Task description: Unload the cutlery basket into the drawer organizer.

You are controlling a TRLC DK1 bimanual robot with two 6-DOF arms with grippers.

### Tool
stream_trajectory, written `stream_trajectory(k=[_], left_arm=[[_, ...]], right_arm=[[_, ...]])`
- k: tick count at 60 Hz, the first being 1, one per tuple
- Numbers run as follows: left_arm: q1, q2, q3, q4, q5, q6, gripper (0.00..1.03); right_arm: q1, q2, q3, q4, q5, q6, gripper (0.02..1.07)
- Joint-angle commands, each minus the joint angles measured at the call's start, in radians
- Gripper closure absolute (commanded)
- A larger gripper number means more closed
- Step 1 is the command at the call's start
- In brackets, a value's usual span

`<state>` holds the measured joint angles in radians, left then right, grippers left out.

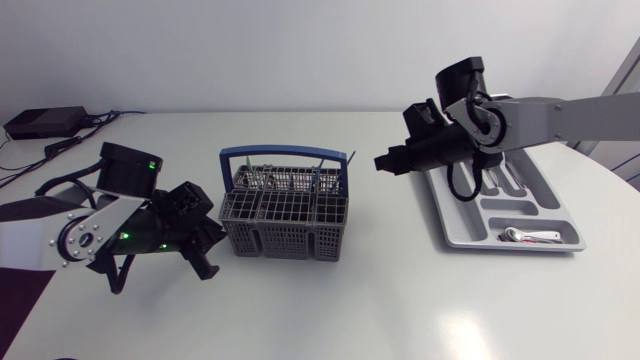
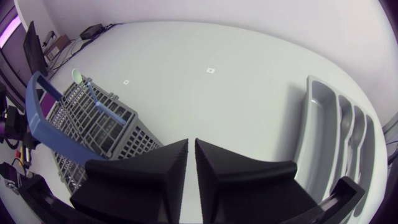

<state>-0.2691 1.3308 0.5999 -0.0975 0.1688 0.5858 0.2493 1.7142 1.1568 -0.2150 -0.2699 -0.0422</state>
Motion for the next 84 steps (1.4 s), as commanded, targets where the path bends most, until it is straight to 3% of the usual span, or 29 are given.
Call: stream_trajectory(k=[1, 15, 32, 43, 65, 84], left_arm=[[0.002, 0.062, -0.015, 0.045, 0.011, 0.025, 0.82], [0.005, 0.162, 0.005, 0.131, 0.011, 0.017, 0.82], [0.007, 0.192, 0.023, 0.14, 0.009, 0.017, 0.82], [0.025, 0.202, 0.038, 0.156, 0.009, 0.017, 0.82], [0.074, 0.274, 0.116, 0.182, 0.009, 0.036, 0.82], [0.05, 0.401, 0.276, 0.154, 0.006, 0.026, 0.82]], right_arm=[[0.013, 0.076, 0.053, -0.021, -0.042, 0.054, 1.0], [0.031, 0.223, 0.182, -0.063, -0.187, 0.117, 1.01], [0.03, 0.357, 0.314, -0.101, -0.354, 0.203, 1.01], [0.041, 0.329, 0.274, -0.132, -0.451, 0.203, 1.01], [0.102, 0.17, 0.053, -0.132, -0.468, 0.157, 1.01], [0.09, -0.002, -0.105, -0.221, -0.468, 0.071, 1.01]])
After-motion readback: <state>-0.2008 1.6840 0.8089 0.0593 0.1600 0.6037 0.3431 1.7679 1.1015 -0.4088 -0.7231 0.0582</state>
